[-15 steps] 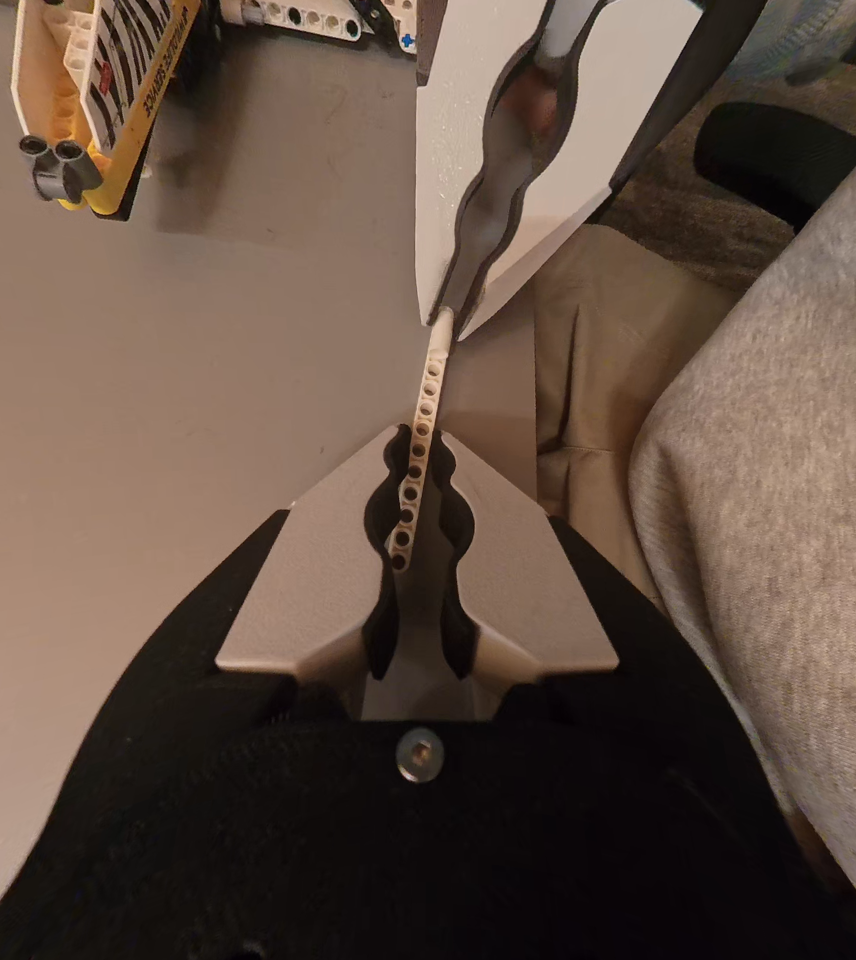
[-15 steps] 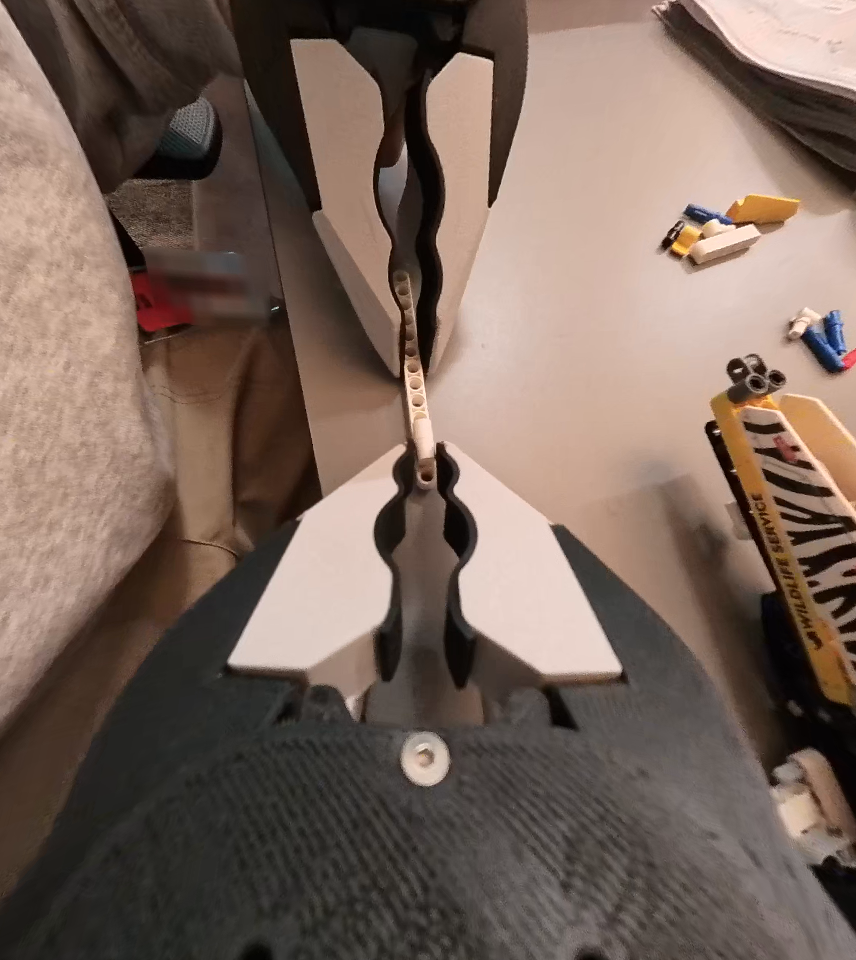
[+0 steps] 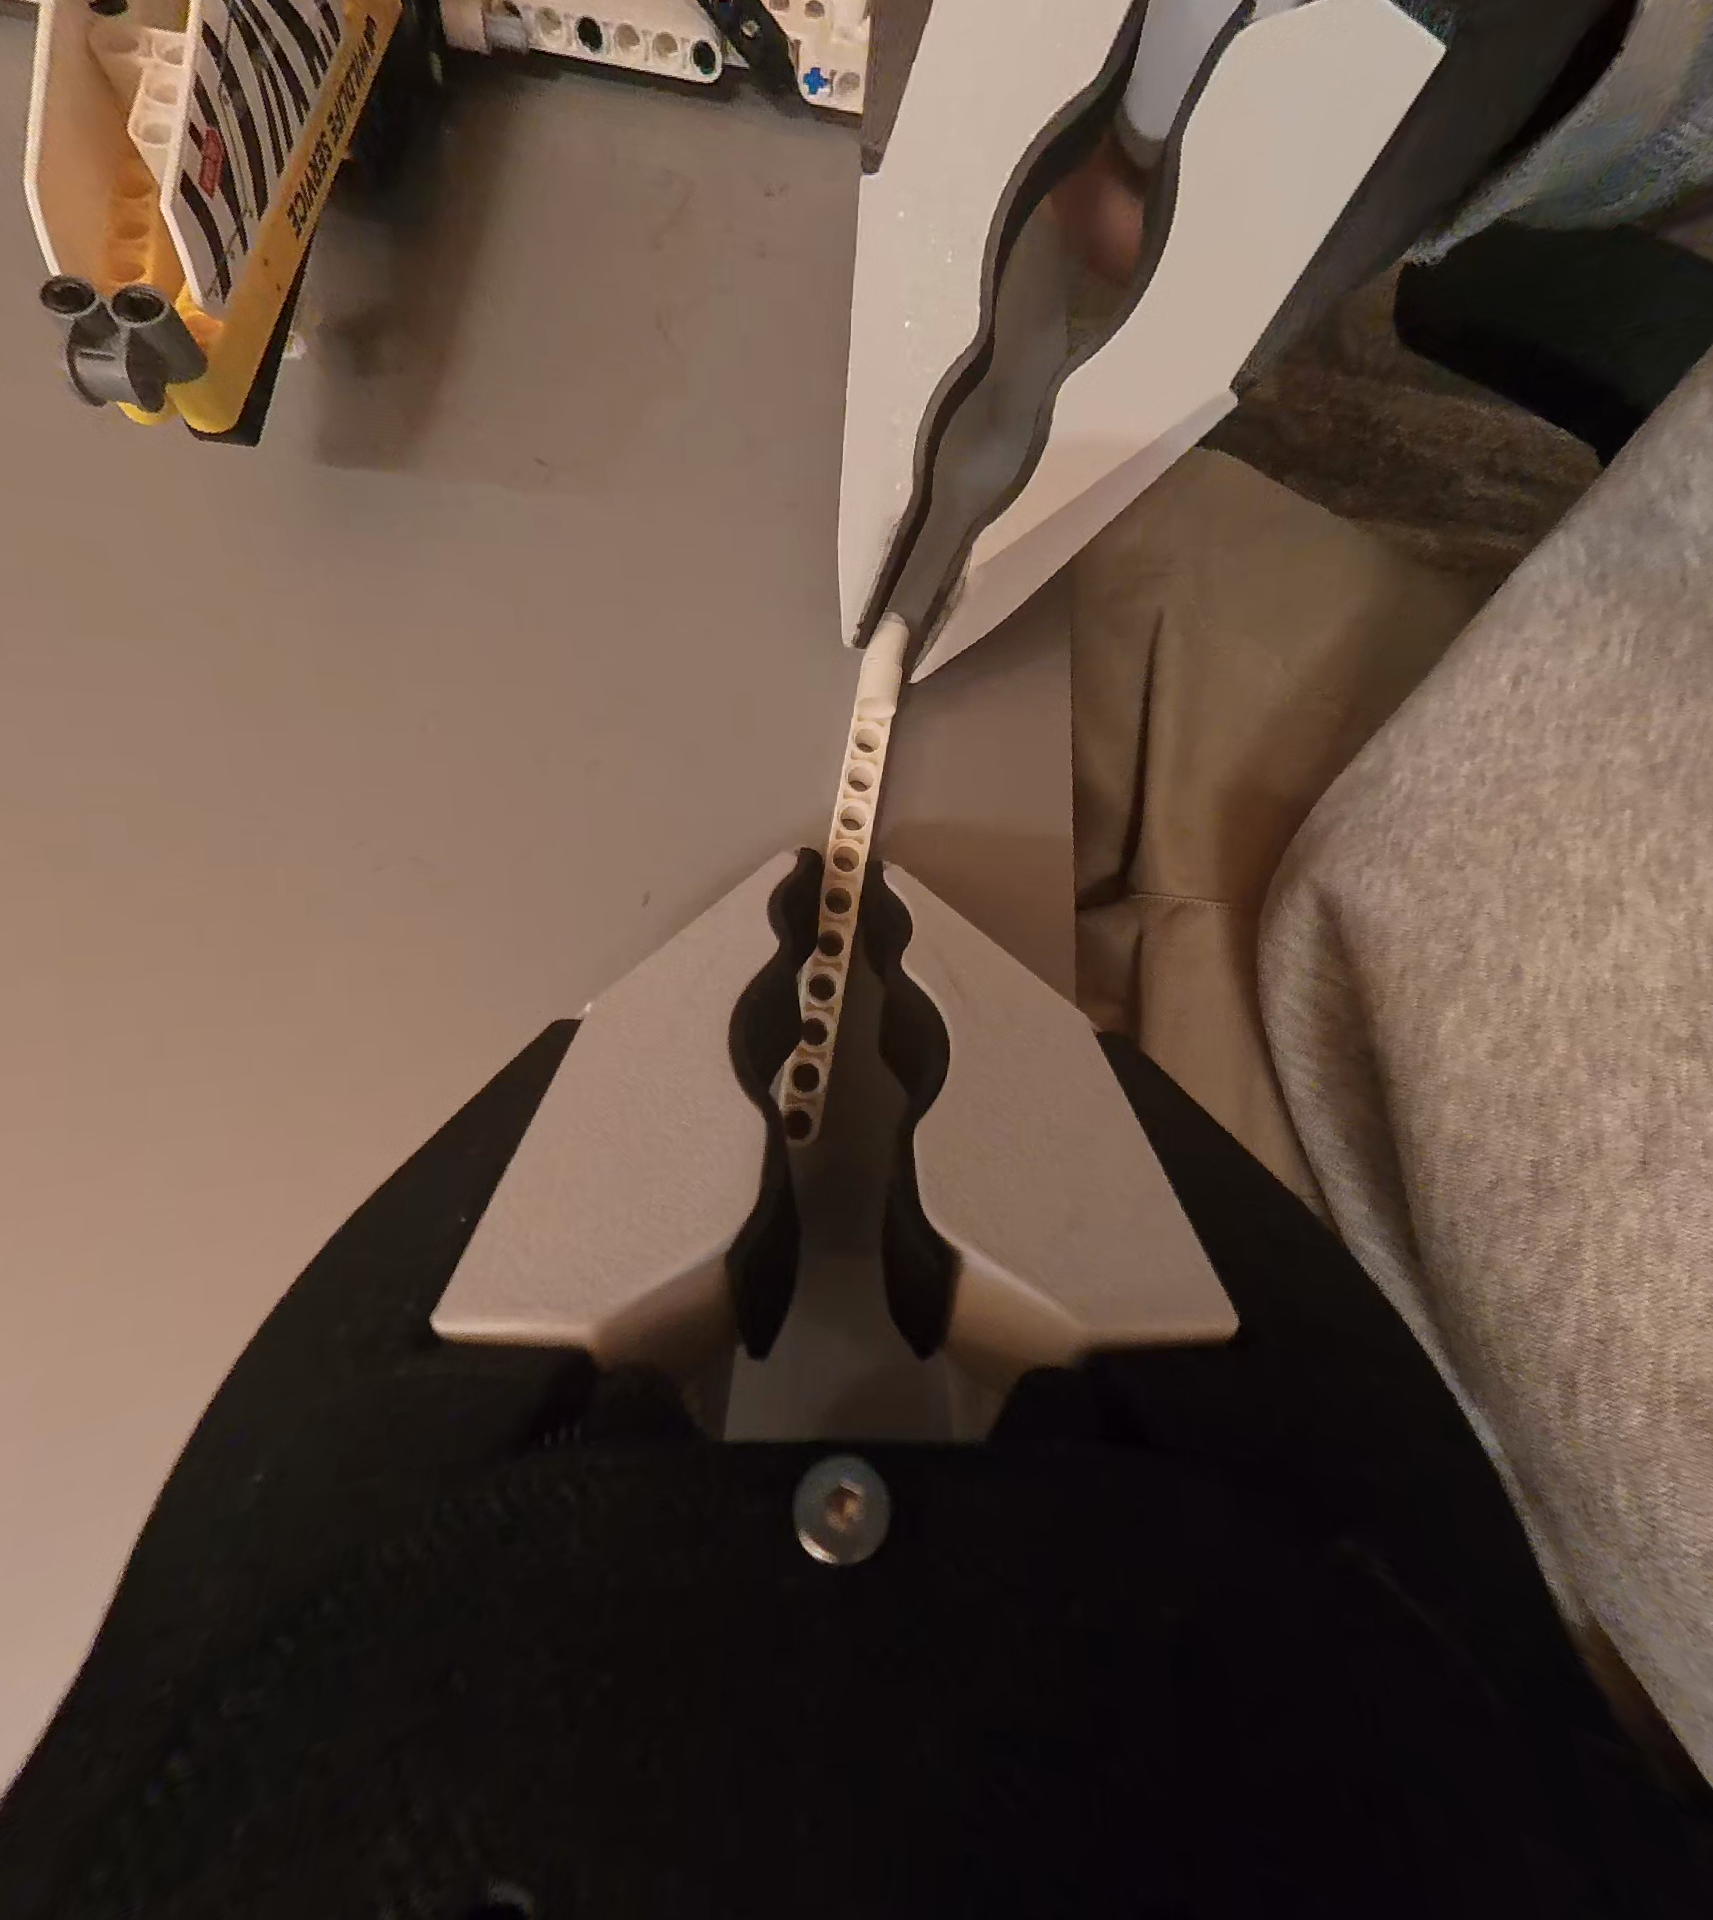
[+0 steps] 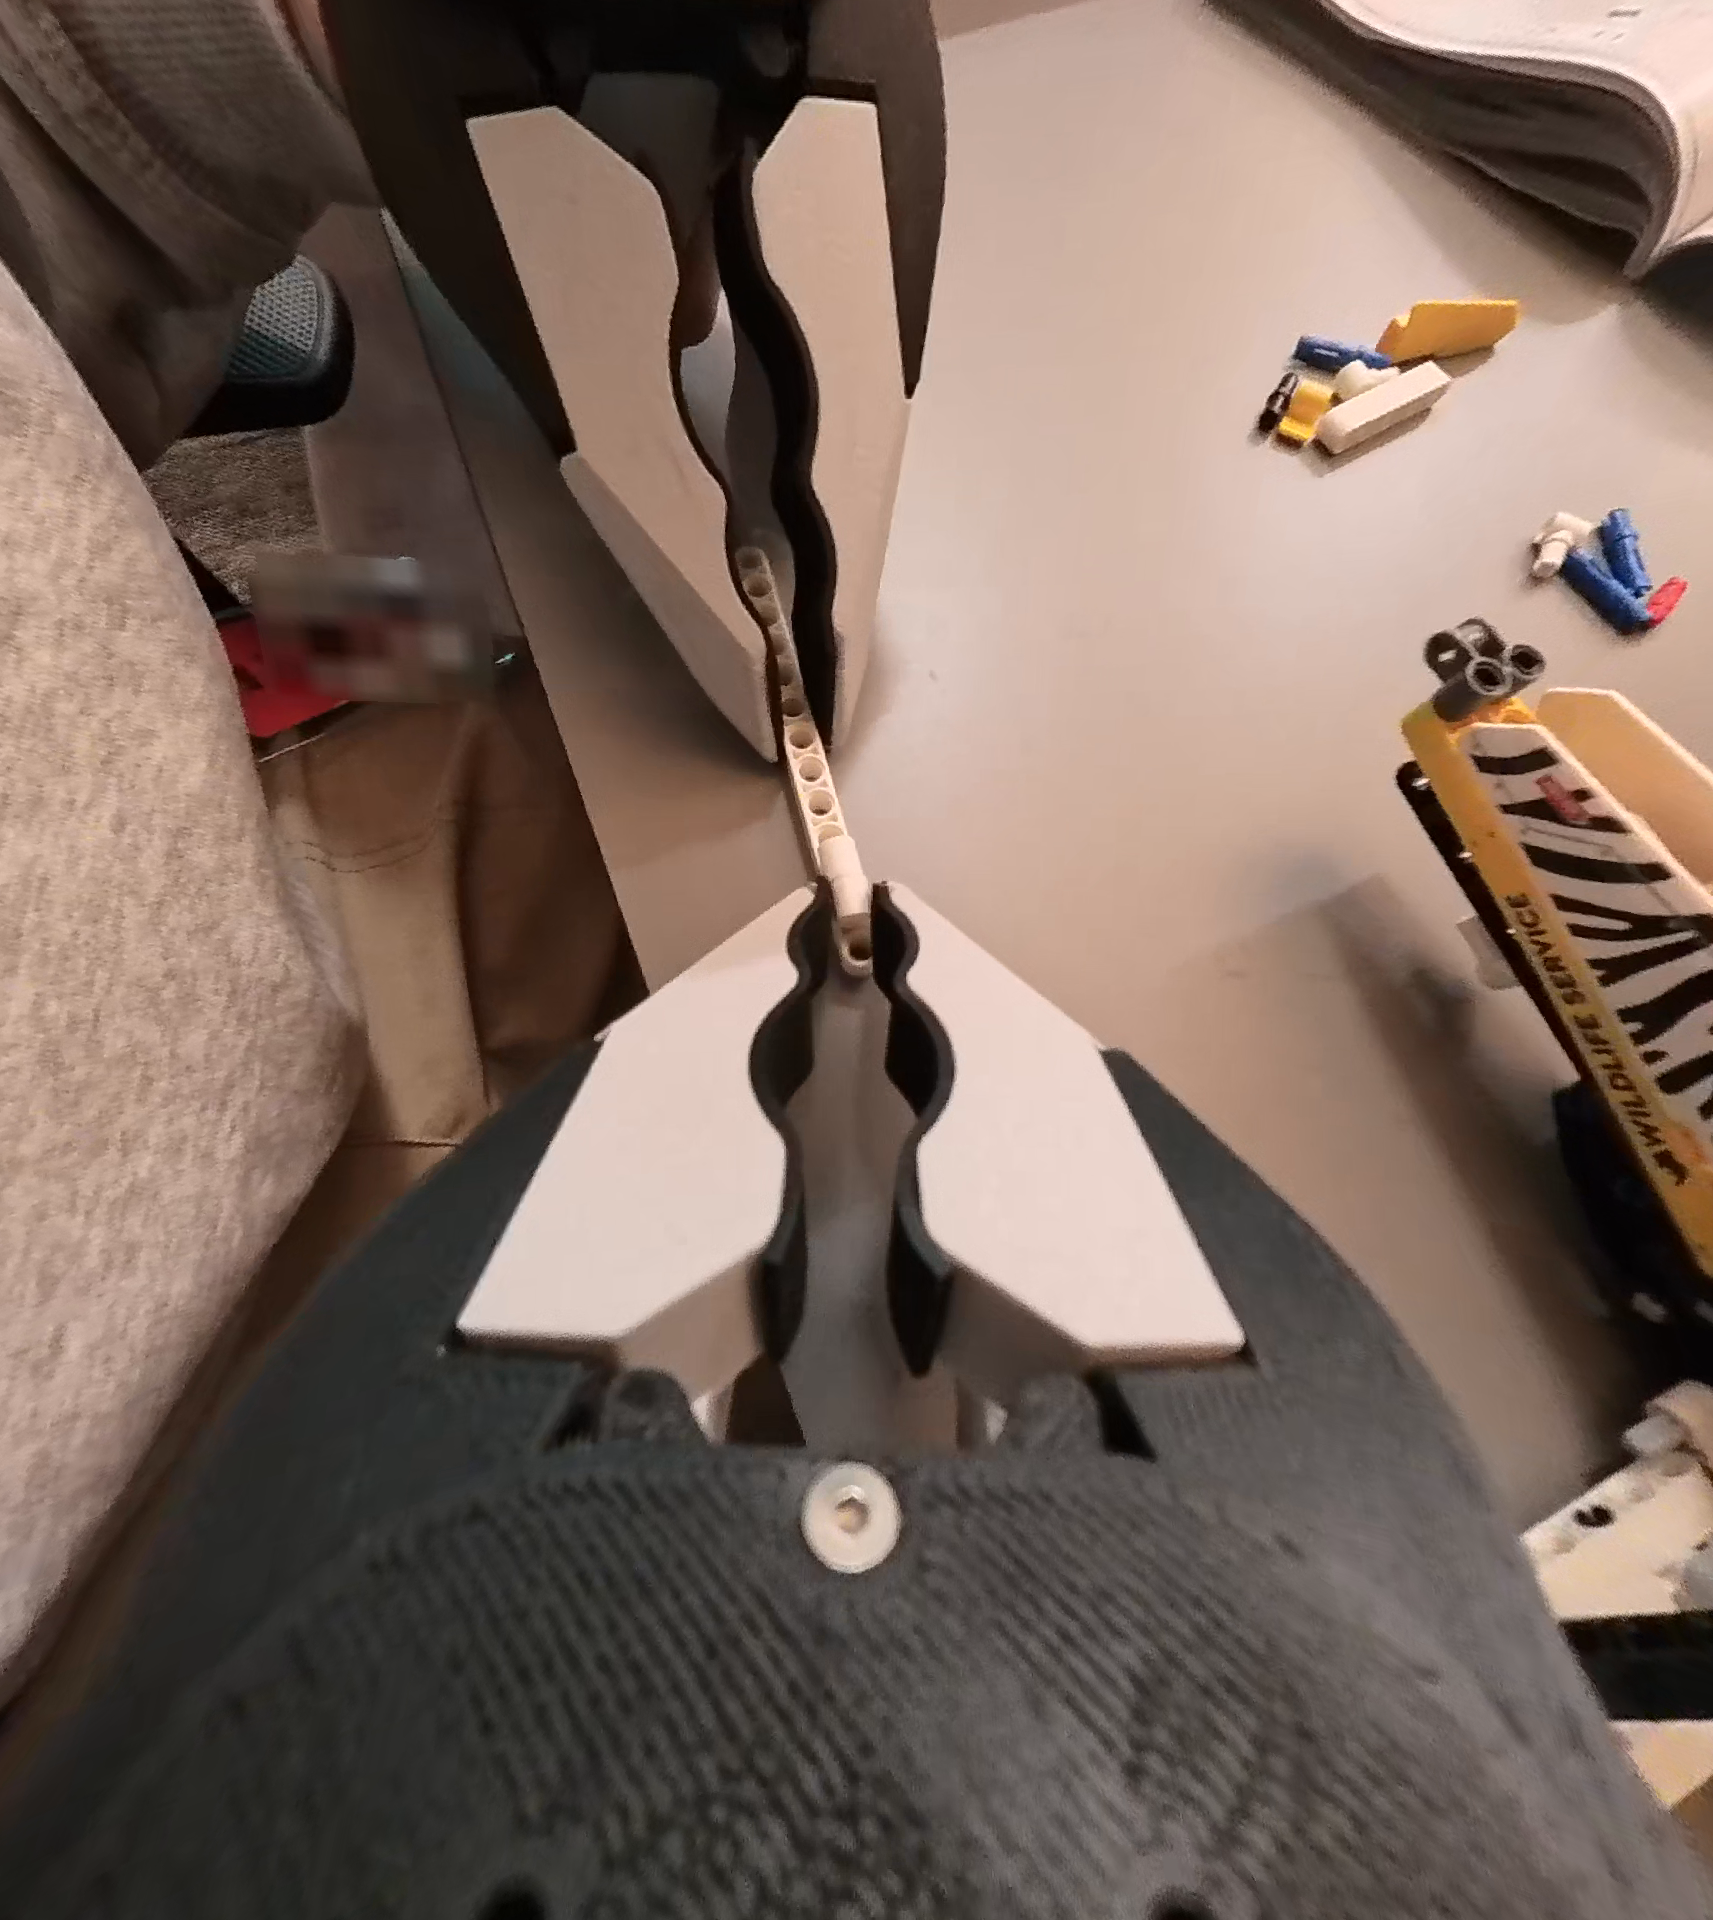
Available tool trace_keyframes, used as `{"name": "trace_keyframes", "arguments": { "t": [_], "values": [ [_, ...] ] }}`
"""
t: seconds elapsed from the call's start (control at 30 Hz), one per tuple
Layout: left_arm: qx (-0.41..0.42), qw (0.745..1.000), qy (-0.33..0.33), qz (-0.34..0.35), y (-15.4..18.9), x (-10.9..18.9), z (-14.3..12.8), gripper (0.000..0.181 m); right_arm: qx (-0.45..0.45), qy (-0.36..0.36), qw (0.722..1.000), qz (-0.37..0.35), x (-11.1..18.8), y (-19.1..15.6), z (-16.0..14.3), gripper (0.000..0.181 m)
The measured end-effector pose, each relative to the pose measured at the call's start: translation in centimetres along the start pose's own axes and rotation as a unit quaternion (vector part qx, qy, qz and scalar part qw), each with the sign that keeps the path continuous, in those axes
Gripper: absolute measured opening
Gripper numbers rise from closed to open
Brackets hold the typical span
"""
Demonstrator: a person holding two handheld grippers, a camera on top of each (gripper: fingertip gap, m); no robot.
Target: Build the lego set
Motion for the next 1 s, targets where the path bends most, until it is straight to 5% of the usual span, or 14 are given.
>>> {"name": "trace_keyframes", "arguments": {
  "t": [1.0],
  "values": [
    [0.002, 1.0, -0.001, -0.005, 0.29, -0.06, -0.05, 0.008, 0.062, 0.012, 0.995, 0.078, -0.06, 0.31, -0.08, 0.006]
  ]
}}
Point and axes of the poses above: each gripper's, where its closed fingertips meet, x back along the fingers, z out of its top, y = z × x across the jaws, the point moved 5 cm from there along x, back along the fingers, and after that the axes turned 12 degrees about x, right-handed, at the moved point
